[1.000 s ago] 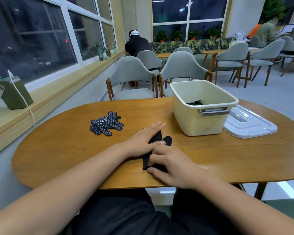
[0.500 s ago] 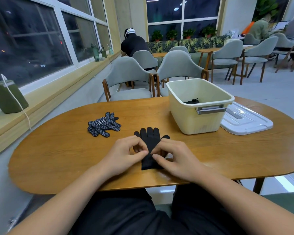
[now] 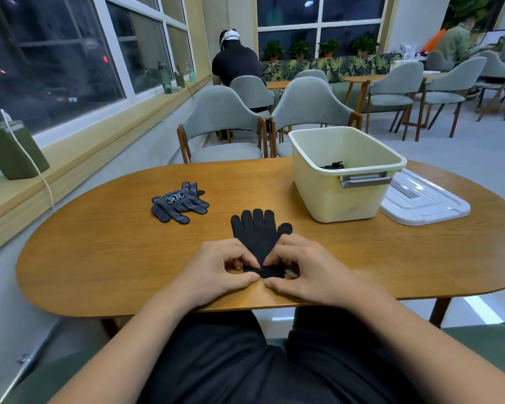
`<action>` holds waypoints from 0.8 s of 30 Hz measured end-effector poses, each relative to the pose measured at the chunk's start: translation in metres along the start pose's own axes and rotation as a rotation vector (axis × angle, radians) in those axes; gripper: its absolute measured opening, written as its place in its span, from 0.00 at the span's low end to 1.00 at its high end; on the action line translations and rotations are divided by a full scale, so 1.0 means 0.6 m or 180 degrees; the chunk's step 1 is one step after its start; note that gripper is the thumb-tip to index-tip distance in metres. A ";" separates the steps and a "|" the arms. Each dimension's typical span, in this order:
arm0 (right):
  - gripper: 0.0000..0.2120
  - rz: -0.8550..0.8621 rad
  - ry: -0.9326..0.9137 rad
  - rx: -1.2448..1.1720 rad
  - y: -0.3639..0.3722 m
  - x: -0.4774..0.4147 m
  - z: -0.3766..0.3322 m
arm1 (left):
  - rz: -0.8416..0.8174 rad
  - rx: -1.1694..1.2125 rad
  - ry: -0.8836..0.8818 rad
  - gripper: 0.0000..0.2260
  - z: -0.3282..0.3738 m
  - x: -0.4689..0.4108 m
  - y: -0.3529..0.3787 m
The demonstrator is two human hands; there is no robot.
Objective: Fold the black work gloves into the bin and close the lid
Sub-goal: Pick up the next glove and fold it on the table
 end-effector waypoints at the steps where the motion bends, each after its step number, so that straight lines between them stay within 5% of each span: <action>1: 0.14 -0.0020 0.0002 0.0015 0.001 -0.001 -0.001 | 0.0057 -0.0061 0.0032 0.06 0.002 0.002 -0.002; 10: 0.11 0.0041 0.0082 0.0164 0.000 -0.003 0.002 | 0.0239 0.0072 -0.0270 0.05 -0.009 -0.002 -0.010; 15: 0.07 0.0142 0.0198 0.0100 -0.006 -0.005 0.010 | -0.0024 0.0100 -0.0342 0.15 -0.011 -0.001 0.003; 24: 0.02 0.0174 0.0913 -0.0564 -0.010 -0.008 0.050 | 0.0237 0.0154 -0.0478 0.02 -0.029 -0.004 -0.008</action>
Point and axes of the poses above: each hand's wrist, its own x-axis away from the middle knuckle, its own y-axis out of the palm, z = x × y, the point moved 10 cm from there along -x, towards the middle knuckle, and after that the axes turned 7 degrees about z, right-handed, at the moved point
